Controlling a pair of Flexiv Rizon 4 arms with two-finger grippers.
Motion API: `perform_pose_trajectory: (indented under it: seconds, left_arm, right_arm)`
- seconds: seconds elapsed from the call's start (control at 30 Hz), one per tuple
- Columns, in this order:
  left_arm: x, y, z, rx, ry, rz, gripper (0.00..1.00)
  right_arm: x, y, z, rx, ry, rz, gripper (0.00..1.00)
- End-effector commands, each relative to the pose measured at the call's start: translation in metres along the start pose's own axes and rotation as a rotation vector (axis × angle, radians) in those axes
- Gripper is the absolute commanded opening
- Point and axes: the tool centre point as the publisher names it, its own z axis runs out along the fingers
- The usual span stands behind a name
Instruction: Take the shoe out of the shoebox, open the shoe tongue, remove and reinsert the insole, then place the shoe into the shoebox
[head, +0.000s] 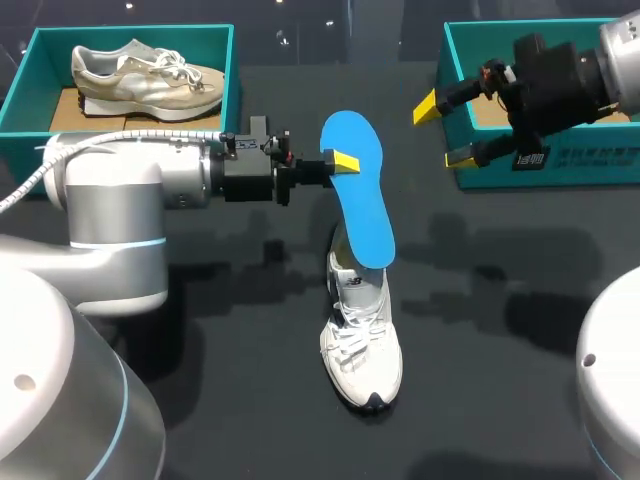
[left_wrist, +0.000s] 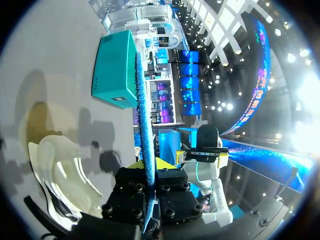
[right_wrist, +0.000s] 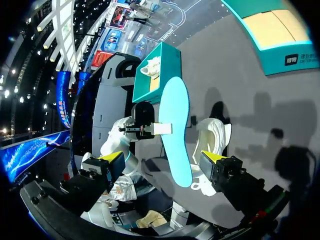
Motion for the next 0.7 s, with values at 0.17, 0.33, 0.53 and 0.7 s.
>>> perform_pose_trajectory:
  seconds: [0.17, 0.33, 0.53, 0.7]
  left_arm:
    - [0.000, 0.001, 0.000, 0.003, 0.000, 0.000, 0.00]
    - [0.000, 0.001, 0.000, 0.003, 0.000, 0.000, 0.00]
    - [0.000, 0.001, 0.000, 0.003, 0.000, 0.000, 0.00]
    - [0.000, 0.001, 0.000, 0.003, 0.000, 0.000, 0.00]
  right_arm:
    - [0.033, 0.004, 0.004, 0.016, -0.444, 0.020, 1.00]
    - [0.055, 0.005, 0.015, 0.016, -0.567, 0.029, 1.00]
    - [0.072, 0.006, 0.019, 0.032, -0.685, 0.008, 1.00]
    - [0.079, 0.006, 0.023, 0.060, -0.775, -0.018, 1.00]
